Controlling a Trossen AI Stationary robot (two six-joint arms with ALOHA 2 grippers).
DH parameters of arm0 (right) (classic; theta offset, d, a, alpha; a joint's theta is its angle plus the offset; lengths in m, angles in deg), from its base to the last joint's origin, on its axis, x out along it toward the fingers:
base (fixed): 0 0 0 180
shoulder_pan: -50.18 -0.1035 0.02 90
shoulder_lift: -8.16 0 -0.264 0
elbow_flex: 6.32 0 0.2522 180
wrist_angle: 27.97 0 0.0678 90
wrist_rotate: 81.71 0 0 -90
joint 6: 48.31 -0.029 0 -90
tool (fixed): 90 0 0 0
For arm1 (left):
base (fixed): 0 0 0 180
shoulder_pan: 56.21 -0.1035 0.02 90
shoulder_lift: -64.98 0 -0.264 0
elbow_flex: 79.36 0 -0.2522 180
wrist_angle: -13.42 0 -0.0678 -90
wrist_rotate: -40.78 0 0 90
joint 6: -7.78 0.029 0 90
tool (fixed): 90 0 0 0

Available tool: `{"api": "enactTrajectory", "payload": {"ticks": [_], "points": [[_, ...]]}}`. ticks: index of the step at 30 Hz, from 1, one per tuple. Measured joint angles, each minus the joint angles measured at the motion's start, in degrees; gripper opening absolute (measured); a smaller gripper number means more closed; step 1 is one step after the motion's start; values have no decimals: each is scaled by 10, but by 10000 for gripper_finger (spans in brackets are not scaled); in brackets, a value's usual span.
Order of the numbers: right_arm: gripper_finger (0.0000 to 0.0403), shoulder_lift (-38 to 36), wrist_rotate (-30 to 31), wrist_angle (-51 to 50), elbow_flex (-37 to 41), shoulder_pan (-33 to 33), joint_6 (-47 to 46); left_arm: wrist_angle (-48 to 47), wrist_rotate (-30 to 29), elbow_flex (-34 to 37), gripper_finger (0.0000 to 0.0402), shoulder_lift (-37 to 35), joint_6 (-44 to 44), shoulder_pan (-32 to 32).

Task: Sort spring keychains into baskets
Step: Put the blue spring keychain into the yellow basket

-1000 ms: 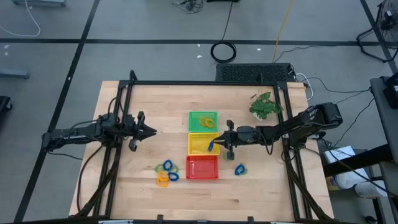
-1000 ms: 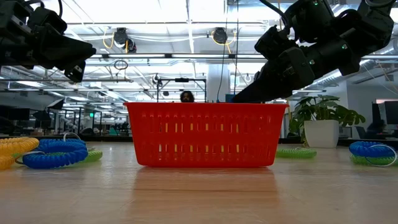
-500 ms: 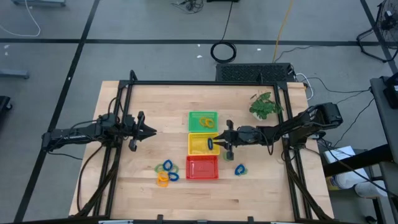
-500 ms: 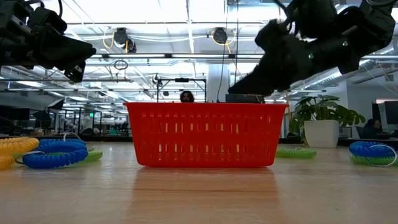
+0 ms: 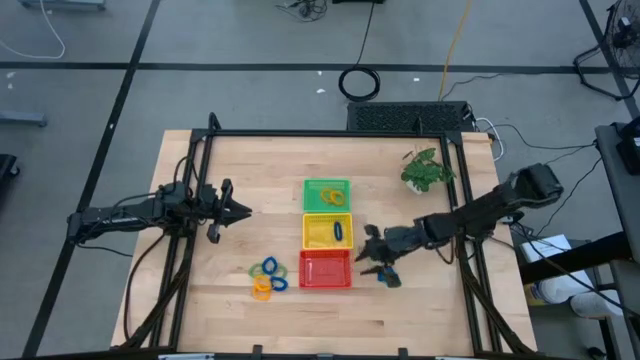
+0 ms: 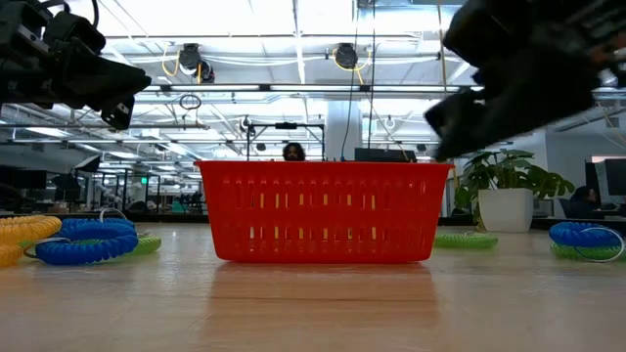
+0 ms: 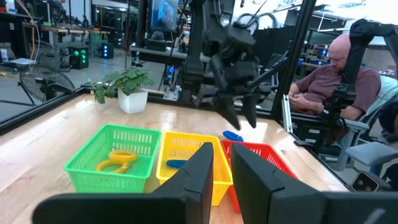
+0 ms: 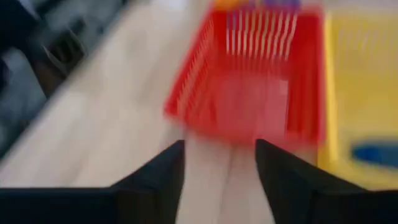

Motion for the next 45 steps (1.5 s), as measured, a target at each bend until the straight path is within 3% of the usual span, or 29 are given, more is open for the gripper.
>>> {"api": "enactTrajectory", "payload": {"ticks": [4,11,33,45], "points": [[238,-18,58,-210,-46,-38,-29,1,0,0,60,0,0,0],[244,-19,75,-335,-55,-65,-84,1,0,0,60,0,0,0],[205,-19,76,-282,9,-65,-122,2,0,0,60,0,0,0],[97,-19,73,-291,9,-65,-118,2,0,0,60,0,0,0]]}}
